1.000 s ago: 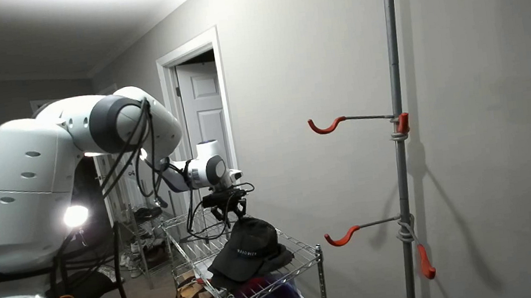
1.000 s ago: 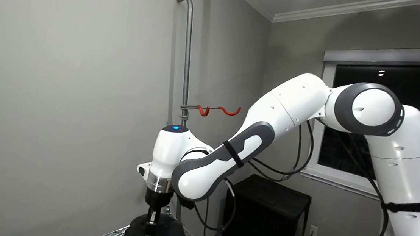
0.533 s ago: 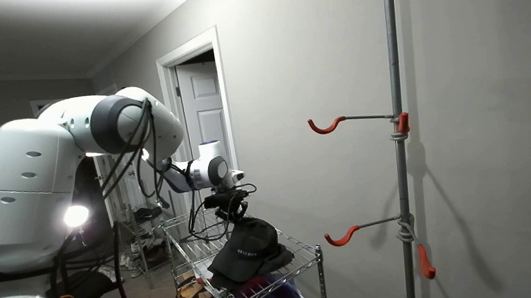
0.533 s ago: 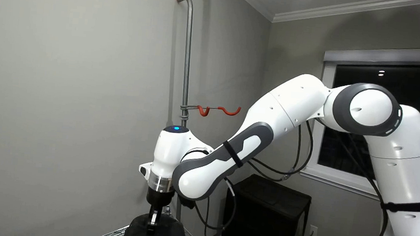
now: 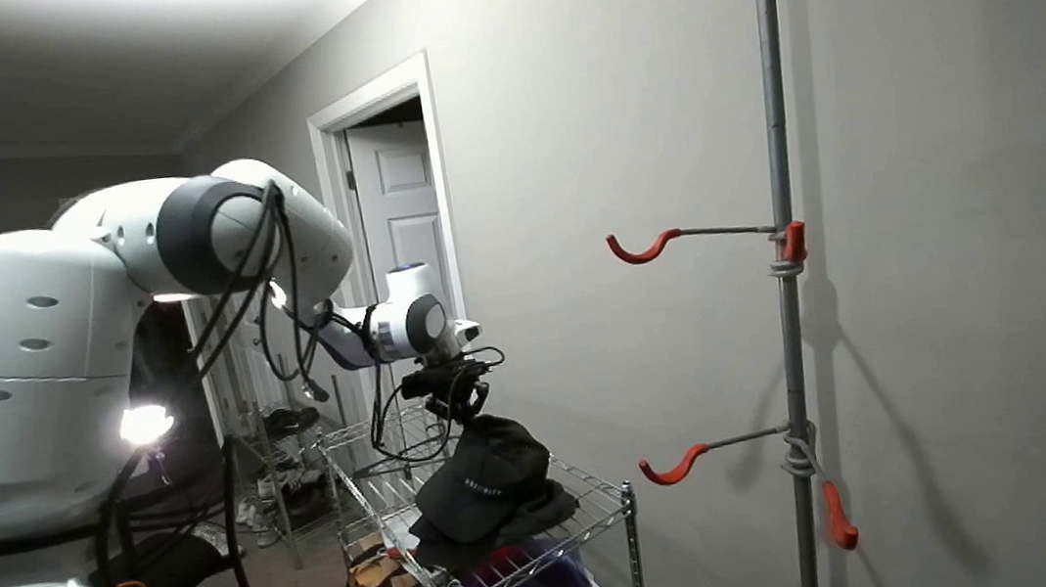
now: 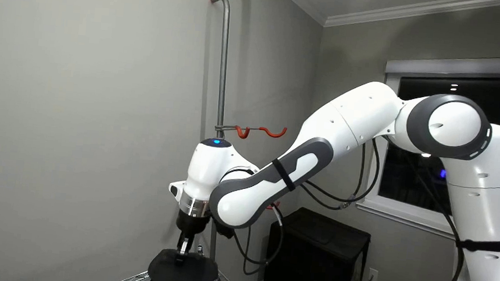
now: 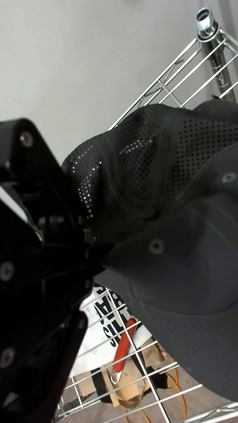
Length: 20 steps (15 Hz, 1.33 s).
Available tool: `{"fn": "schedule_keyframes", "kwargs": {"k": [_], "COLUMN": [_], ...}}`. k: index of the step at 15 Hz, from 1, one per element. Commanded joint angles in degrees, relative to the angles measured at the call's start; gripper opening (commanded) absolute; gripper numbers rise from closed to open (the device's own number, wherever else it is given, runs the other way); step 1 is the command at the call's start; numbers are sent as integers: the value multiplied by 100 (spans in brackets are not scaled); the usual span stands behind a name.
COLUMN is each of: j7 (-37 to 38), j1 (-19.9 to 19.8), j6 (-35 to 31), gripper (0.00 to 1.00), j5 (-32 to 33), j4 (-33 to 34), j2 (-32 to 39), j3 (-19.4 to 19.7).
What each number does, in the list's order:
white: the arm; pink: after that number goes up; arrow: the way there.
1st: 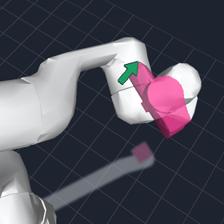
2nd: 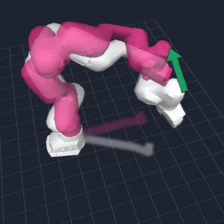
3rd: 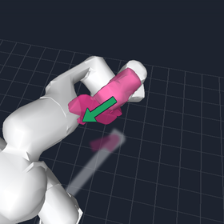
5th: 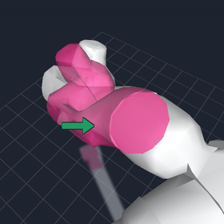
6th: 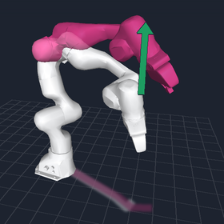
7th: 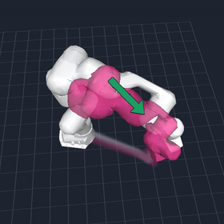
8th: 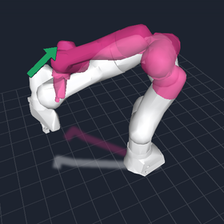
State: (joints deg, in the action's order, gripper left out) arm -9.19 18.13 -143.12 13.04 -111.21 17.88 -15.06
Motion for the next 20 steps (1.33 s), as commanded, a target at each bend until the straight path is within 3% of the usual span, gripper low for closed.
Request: {"fn": "schedule_keyframes", "kwargs": {"k": [1, 9, 13, 18, 20], "j7": [411, 1464, 1524, 2166, 2082], "j1": [58, 21, -16, -386, -561], "j6": [-177, -231, 59, 431, 564], "gripper": [1, 1, 1, 1, 1], "j5": [213, 547, 435, 504, 438], "j4": [-653, -1530, -2388, -3255, -3431], "j2": [-913, -2084, -3201, -4694, -5030], "j3": [82, -18, -124, -150, -54]}}
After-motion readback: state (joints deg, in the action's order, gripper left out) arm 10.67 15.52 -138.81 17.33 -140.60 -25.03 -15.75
